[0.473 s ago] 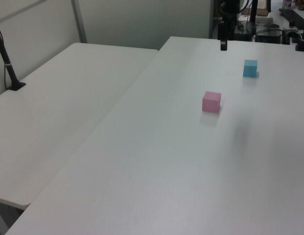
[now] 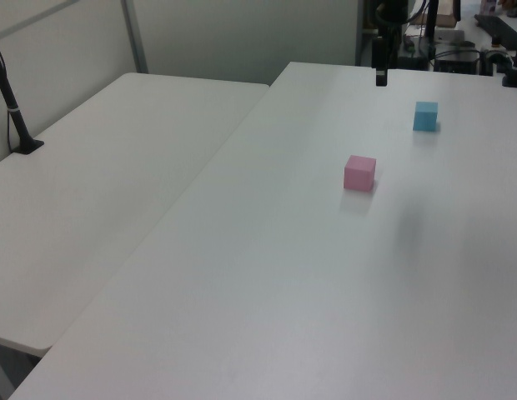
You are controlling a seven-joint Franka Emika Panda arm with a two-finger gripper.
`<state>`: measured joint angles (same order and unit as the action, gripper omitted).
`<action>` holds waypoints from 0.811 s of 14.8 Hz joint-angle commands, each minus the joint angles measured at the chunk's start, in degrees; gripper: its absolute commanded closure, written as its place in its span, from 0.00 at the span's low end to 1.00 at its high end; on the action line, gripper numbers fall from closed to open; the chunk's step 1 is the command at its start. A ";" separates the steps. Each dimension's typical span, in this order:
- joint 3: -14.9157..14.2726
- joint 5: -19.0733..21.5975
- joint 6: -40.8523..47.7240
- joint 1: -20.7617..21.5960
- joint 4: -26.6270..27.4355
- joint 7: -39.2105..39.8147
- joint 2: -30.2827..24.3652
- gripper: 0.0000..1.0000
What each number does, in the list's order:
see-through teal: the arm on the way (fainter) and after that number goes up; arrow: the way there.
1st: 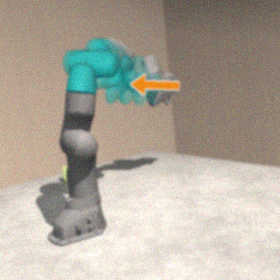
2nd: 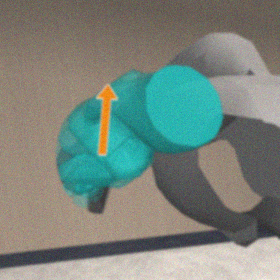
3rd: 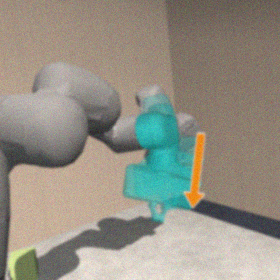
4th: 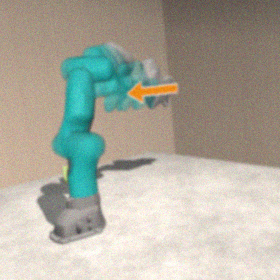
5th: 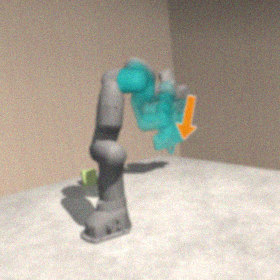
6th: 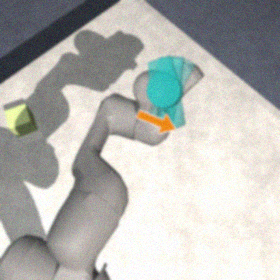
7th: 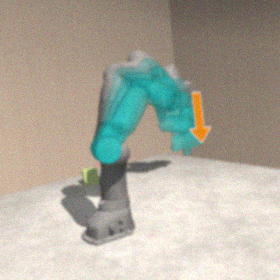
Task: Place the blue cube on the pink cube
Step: 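Move the open gripper over the light-blue cube and lower it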
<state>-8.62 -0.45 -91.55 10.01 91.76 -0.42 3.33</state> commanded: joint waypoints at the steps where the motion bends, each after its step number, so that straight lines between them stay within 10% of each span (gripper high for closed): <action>1: -0.35 -0.26 0.76 0.45 0.61 1.30 -0.70 0.00; 6: -2.62 -0.43 0.59 0.18 0.61 4.79 -0.69 0.00; 12: -16.24 -0.61 -6.69 0.01 5.35 21.67 -0.26 0.01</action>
<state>-18.66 -0.67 -93.44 9.67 93.19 13.79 3.53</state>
